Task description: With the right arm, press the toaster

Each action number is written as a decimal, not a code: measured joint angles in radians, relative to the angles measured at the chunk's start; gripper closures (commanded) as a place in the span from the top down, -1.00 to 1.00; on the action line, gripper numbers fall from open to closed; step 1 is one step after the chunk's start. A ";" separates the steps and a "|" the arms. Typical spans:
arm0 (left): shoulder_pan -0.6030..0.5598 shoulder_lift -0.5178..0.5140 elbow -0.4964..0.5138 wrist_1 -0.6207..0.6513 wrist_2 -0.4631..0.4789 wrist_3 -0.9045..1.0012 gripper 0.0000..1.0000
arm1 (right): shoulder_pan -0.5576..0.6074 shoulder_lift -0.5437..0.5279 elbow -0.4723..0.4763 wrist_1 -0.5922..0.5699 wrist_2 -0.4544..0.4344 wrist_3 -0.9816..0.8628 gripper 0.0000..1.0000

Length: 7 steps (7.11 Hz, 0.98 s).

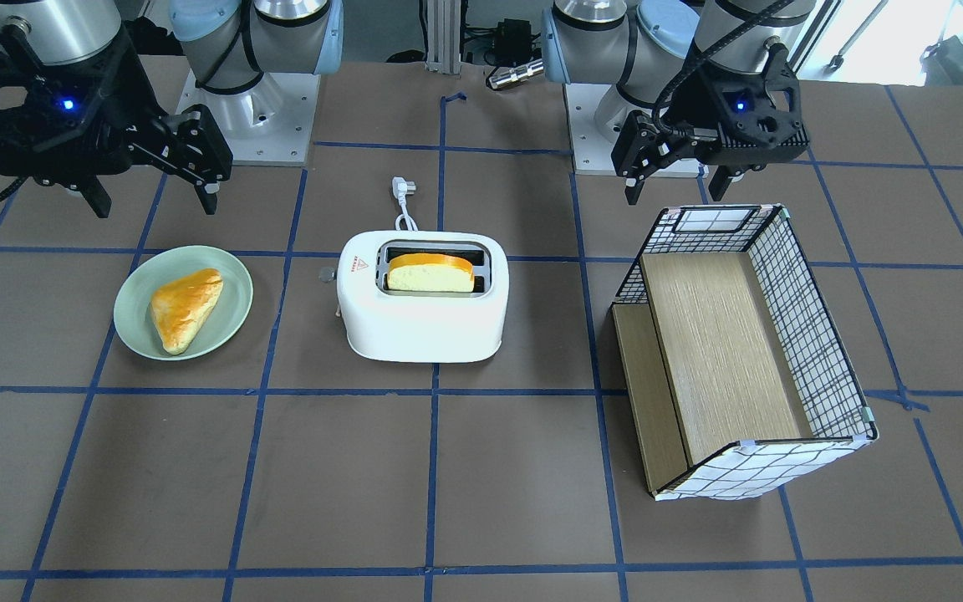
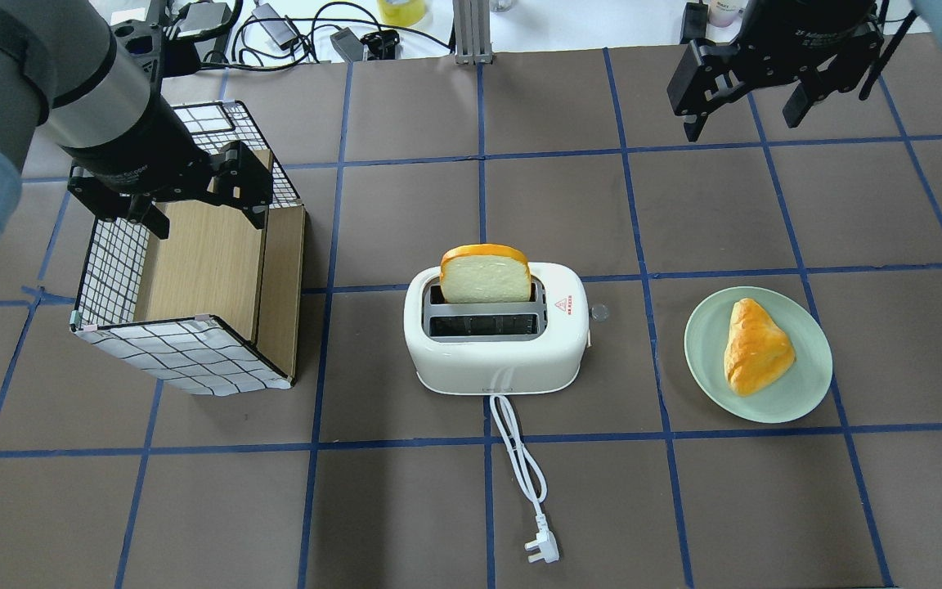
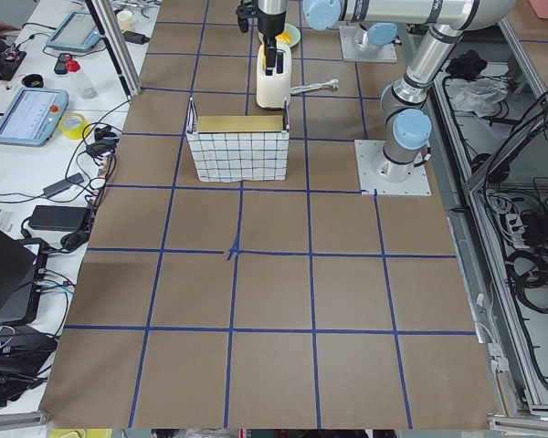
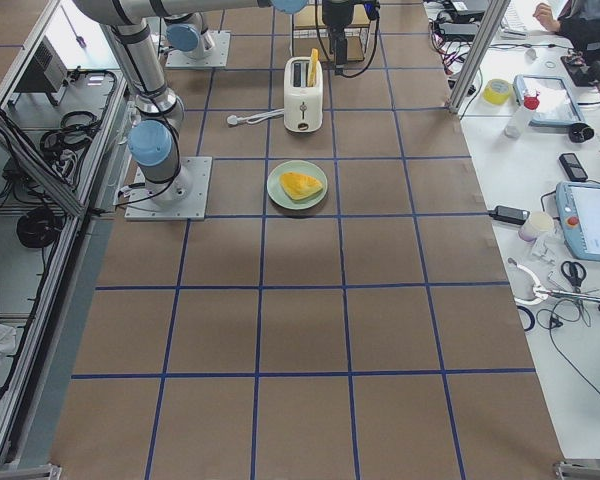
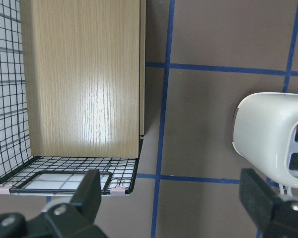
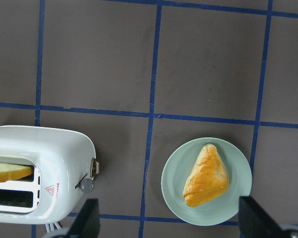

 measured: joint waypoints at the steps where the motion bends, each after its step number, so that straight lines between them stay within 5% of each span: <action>1: 0.000 0.000 0.000 0.000 0.000 0.000 1.00 | 0.000 0.000 0.001 0.000 0.002 -0.001 1.00; 6: 0.000 0.000 0.000 0.000 -0.001 0.000 1.00 | -0.006 -0.001 0.013 0.007 0.010 -0.006 0.86; 7: 0.000 0.000 0.000 0.000 -0.001 0.000 1.00 | -0.004 -0.004 0.012 0.015 0.010 -0.008 0.28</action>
